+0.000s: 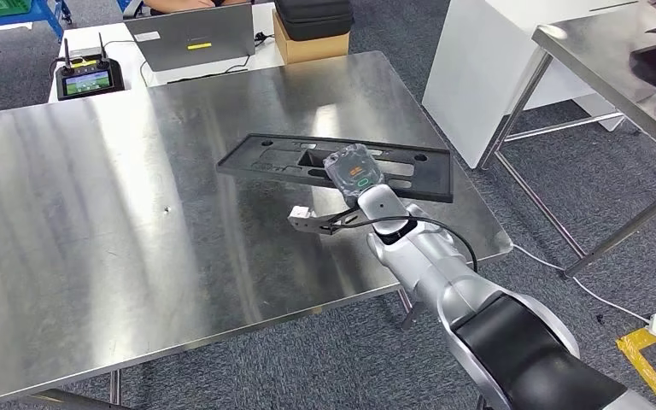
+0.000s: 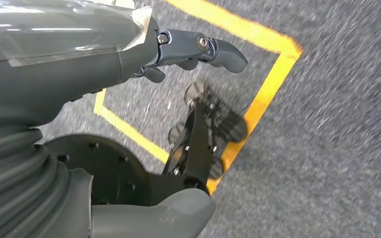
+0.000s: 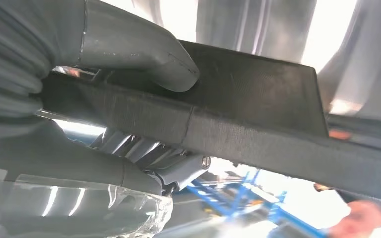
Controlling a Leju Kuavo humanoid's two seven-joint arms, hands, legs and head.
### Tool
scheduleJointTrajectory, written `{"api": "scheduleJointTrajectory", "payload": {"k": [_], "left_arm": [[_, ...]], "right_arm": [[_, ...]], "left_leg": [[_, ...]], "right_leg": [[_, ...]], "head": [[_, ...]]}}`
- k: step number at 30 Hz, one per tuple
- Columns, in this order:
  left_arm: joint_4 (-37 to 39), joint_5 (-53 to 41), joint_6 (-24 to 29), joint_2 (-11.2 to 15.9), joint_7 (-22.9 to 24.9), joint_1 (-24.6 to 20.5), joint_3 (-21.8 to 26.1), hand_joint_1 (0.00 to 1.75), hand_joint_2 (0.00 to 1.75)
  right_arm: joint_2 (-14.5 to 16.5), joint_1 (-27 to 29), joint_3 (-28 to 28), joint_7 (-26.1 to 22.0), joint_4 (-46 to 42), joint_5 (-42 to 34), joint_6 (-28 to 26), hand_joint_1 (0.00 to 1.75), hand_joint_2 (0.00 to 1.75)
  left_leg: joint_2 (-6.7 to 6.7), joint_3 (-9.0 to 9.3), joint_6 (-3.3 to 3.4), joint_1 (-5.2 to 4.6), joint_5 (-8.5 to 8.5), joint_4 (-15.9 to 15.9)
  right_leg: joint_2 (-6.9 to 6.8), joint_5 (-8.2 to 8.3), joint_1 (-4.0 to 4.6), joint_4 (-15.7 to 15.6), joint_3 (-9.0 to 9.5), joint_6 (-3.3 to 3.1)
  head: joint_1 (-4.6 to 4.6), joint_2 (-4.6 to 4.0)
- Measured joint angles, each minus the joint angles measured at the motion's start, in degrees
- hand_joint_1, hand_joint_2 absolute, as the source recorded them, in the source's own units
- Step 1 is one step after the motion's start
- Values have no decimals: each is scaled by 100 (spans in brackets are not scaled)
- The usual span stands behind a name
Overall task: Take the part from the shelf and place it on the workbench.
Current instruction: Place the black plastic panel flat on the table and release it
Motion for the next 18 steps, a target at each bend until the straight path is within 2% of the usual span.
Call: {"api": "scheduleJointTrajectory", "payload": {"k": [2, 5, 8, 12, 13, 17, 18], "left_arm": [[-1, -2, 8, 15, 1, 3, 0, 0, 175], [0, -45, 102, 45, -10, -6, -2, 0, 175], [1, -114, 257, 61, 13, -14, -8, 0, 175], [1, -124, 327, 82, 34, -8, -9, 0, 175], [1, -122, 362, 83, 45, -8, -9, 0, 175], [1, -107, 471, 80, 75, -2, -9, 0, 0], [1, -103, 458, 81, 75, 1, -9, 0, 0]], "right_arm": [[133, -19, 164, 2, 108, 124, 92, 175, 175], [322, -49, 386, -7, 270, 211, 243, 175, 175], [446, -45, 559, -14, 413, 227, 332, 175, 175], [495, -52, 674, -15, 512, 228, 350, 0, 175], [501, -54, 686, -15, 530, 223, 353, 0, 175], [497, -53, 699, -15, 590, 157, 338, 0, 175], [488, -53, 700, -14, 603, 140, 328, 0, 175]], "left_leg": [[8, 25, -27, 15, 0, 5], [37, 76, 13, 28, -20, -32], [51, 89, 12, 39, -24, -59], [53, 90, -9, 51, -30, -70], [53, 90, -16, 52, -28, -71], [53, 93, -33, 49, -19, -72], [52, 94, -33, 46, -19, -71]], "right_leg": [[8, 0, -3, -13, 27, -51], [35, -9, 20, -14, 44, -76], [44, -23, 40, -13, 39, -97], [43, -28, 52, -13, 39, -109], [43, -27, 53, -13, 39, -110], [42, -24, 52, -13, 43, -113], [41, -23, 51, -13, 44, -113]], "head": [[-6, 0], [-22, 0], [-24, 0], [-25, 0], [-25, 0], [-25, 0], [-24, 0]]}}
